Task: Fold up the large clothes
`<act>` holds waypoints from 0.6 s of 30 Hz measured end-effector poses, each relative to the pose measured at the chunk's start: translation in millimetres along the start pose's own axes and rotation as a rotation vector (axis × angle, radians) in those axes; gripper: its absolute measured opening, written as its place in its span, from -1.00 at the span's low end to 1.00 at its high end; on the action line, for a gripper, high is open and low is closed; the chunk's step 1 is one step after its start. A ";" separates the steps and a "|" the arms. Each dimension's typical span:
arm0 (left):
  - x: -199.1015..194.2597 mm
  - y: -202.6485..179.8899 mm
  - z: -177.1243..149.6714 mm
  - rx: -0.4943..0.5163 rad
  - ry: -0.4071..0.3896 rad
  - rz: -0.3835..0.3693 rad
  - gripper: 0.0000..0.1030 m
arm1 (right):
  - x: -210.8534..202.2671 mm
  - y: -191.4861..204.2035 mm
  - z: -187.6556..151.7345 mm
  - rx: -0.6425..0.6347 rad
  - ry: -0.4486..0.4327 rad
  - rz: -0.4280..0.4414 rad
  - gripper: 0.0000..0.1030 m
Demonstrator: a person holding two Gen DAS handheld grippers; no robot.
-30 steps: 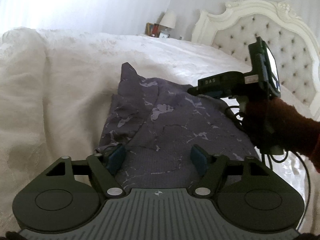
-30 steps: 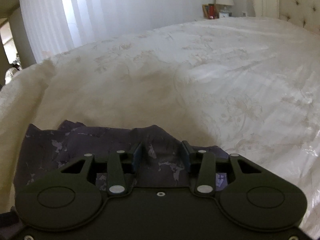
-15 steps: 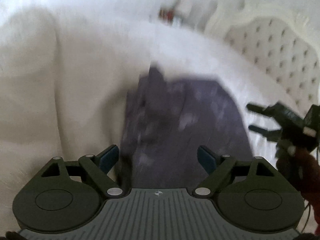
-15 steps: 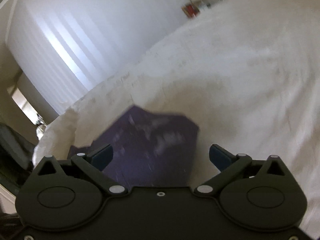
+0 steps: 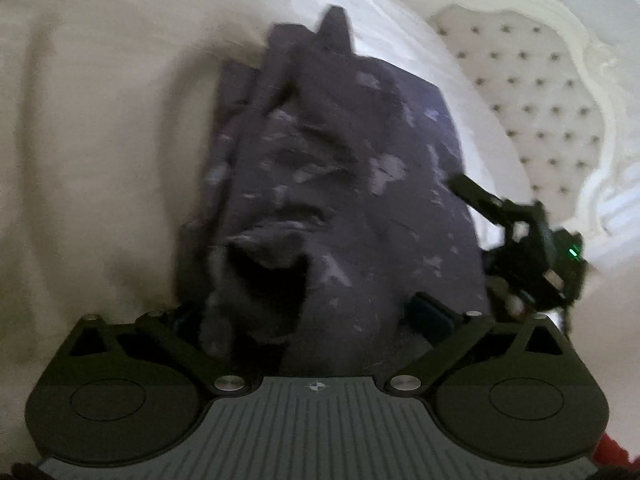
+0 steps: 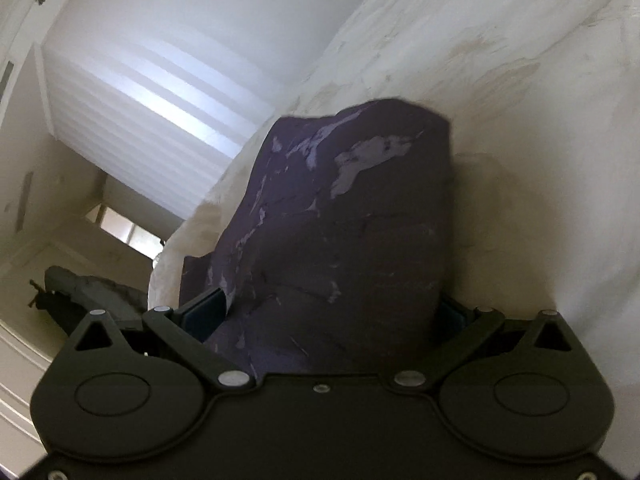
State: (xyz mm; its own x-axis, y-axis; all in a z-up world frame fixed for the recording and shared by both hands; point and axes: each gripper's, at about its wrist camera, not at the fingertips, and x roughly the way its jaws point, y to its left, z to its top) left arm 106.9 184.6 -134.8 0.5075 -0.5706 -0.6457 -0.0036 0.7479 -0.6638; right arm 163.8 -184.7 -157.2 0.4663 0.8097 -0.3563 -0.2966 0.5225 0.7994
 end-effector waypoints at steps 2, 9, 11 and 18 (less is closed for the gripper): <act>3.9 -3.8 0.6 0.016 0.025 -0.038 0.98 | 5.3 4.8 1.5 -0.013 0.011 -0.008 0.98; 25.4 -42.2 -0.5 0.072 0.095 -0.118 0.98 | -32.7 4.5 12.1 -0.064 -0.004 -0.035 0.44; 40.3 -59.5 1.3 0.084 0.104 -0.133 0.98 | -48.5 2.5 18.8 -0.091 -0.012 -0.062 0.44; 124.3 -147.1 12.1 0.171 0.136 -0.233 0.98 | -132.2 -24.1 57.9 -0.153 -0.098 -0.223 0.44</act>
State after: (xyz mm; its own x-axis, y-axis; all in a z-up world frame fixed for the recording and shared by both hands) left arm 181.0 7.8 -112.9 0.3576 -0.7645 -0.5364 0.2495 0.6317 -0.7340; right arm 157.5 -319.8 -101.3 0.6101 0.6446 -0.4606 -0.2965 0.7249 0.6217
